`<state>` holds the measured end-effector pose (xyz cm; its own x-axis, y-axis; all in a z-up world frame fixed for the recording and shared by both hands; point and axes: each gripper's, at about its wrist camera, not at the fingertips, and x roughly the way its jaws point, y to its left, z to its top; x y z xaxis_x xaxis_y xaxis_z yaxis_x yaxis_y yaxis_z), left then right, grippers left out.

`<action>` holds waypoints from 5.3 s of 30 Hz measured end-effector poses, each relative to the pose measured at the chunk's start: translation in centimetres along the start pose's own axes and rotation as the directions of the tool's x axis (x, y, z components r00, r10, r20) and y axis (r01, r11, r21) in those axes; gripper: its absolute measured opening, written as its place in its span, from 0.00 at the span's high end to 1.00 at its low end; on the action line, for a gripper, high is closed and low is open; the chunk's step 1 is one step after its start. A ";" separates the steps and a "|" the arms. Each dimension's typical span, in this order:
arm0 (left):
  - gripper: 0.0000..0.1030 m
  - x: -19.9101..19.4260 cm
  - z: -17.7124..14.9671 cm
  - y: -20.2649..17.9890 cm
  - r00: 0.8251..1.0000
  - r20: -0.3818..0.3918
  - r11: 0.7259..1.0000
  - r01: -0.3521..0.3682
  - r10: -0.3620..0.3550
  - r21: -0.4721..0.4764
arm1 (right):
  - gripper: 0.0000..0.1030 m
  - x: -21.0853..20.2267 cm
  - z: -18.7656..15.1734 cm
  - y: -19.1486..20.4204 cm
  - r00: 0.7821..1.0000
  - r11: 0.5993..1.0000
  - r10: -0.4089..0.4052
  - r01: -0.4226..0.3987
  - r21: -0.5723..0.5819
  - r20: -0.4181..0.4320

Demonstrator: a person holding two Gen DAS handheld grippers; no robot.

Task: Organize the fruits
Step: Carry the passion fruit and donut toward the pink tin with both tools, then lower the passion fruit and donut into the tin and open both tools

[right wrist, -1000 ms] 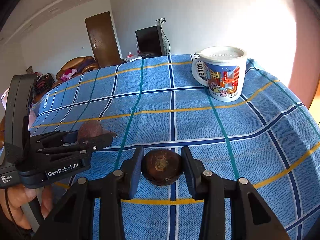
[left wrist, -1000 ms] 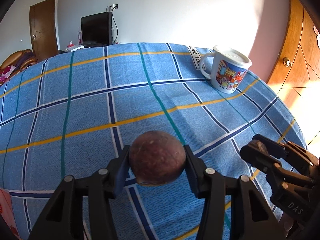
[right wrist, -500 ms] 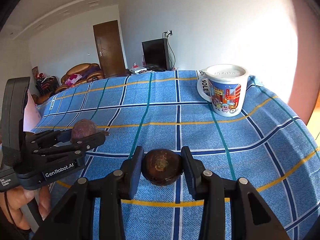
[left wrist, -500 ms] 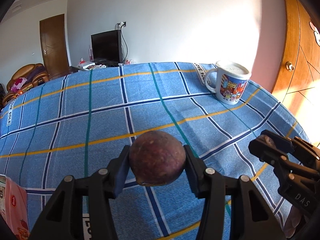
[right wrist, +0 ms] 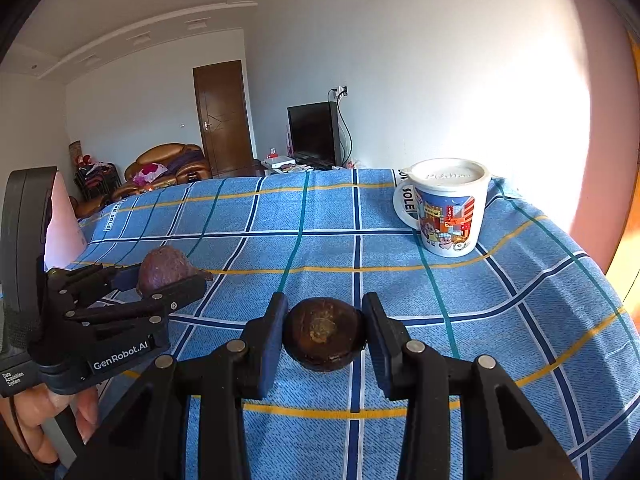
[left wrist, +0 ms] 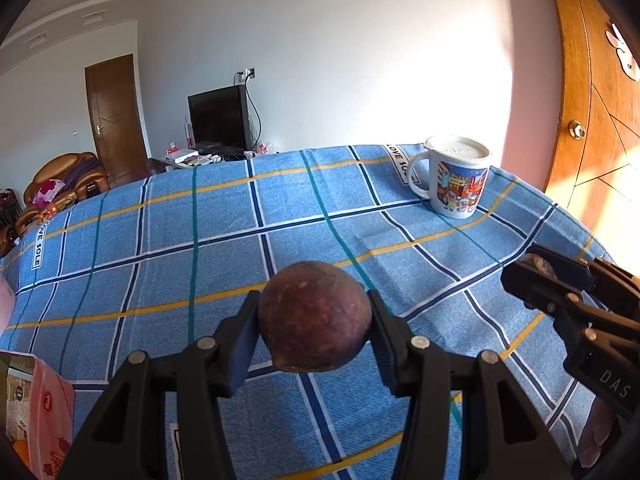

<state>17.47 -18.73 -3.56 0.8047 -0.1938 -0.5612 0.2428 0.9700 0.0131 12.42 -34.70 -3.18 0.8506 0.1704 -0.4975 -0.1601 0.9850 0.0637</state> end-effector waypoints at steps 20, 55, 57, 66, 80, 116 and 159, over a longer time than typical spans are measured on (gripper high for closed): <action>0.49 -1.9 -0.3 0.2 0.996 0.088 1.000 -0.024 0.025 -0.007 | 0.61 -2.2 -0.3 0.4 0.995 1.000 0.014 -0.013 -0.019 0.102; 0.49 -4.1 -1.7 2.1 0.994 0.100 0.997 -0.045 0.051 -0.067 | 0.61 -4.2 -0.7 2.6 0.987 0.997 0.033 -0.022 -0.070 0.158; 0.49 -4.3 -1.9 2.4 0.995 0.092 0.997 -0.042 0.048 -0.072 | 0.61 -4.3 -0.8 3.0 0.986 0.997 0.040 -0.029 -0.072 0.159; 0.49 -6.0 -2.7 3.5 0.993 0.104 0.996 -0.048 0.055 -0.069 | 0.61 -4.8 -0.6 5.1 0.984 0.993 0.094 -0.081 -0.088 0.149; 0.49 -9.8 -3.9 7.3 0.991 0.120 0.991 -0.047 0.062 -0.126 | 0.61 -4.4 -0.4 9.6 0.974 0.977 0.194 -0.181 -0.114 0.117; 0.49 -15.6 -9.2 23.1 0.943 0.044 0.896 -0.296 0.328 -0.331 | 0.61 -1.1 -0.3 26.0 0.899 0.856 0.437 -0.417 -0.305 -0.004; 0.11 -19.9 -10.1 24.7 0.930 0.133 0.885 -0.270 0.342 -0.380 | 0.35 0.7 -1.0 28.6 0.903 0.866 0.420 -0.427 -0.261 -0.083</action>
<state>1.96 10.57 -0.46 0.9035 0.1315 -0.4079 -0.2088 0.9662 -0.1511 7.91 -6.39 -2.58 0.6594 0.5660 -0.4948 -0.6326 0.7733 0.0417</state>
